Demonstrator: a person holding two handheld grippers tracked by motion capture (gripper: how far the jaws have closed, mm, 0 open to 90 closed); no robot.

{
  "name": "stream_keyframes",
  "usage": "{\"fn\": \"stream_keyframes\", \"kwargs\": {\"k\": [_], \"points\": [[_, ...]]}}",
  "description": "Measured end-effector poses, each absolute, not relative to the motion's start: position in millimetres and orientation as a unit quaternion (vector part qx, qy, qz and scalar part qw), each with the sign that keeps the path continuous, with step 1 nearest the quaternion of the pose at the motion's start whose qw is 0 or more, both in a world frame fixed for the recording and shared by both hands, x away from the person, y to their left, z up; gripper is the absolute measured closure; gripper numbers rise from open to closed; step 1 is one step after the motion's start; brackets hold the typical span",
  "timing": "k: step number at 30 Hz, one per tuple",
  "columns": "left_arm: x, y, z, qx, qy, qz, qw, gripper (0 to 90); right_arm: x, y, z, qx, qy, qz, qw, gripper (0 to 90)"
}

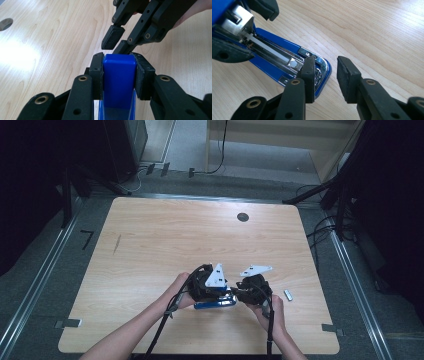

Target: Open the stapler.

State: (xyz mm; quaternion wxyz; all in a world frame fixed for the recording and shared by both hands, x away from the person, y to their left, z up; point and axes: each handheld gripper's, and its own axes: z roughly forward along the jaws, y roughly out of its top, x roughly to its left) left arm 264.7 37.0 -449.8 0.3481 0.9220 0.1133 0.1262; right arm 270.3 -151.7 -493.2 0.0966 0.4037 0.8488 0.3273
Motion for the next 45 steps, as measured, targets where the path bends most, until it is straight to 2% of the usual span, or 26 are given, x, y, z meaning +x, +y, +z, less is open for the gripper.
{"fn": "stream_keyframes", "kwargs": {"k": [12, 21, 27, 36, 45], "points": [[260.1, 45.2, -442.3, 0.922, 0.125, 0.13, 0.342, 66.3, 267.6, -146.8, -491.6, 0.388, 0.858, 0.319, 0.109, 76.4], [258.6, 65.4, -437.4, 0.916, 0.139, 0.125, 0.355, 66.0, 264.8, -139.9, -490.3, 0.364, 0.872, 0.305, 0.122, 86.9], [260.2, 70.9, -436.2, 0.918, 0.13, 0.118, 0.356, 65.5, 263.3, -137.1, -489.0, 0.363, 0.879, 0.284, 0.12, 87.0], [273.4, 64.0, -434.4, 0.93, 0.088, 0.112, 0.339, 65.1, 260.6, -137.6, -490.7, 0.392, 0.876, 0.266, 0.087, 86.7], [274.2, 82.5, -436.1, 0.922, 0.086, 0.097, 0.365, 65.5, 257.0, -138.4, -491.5, 0.391, 0.874, 0.273, 0.089, 86.5]]}}
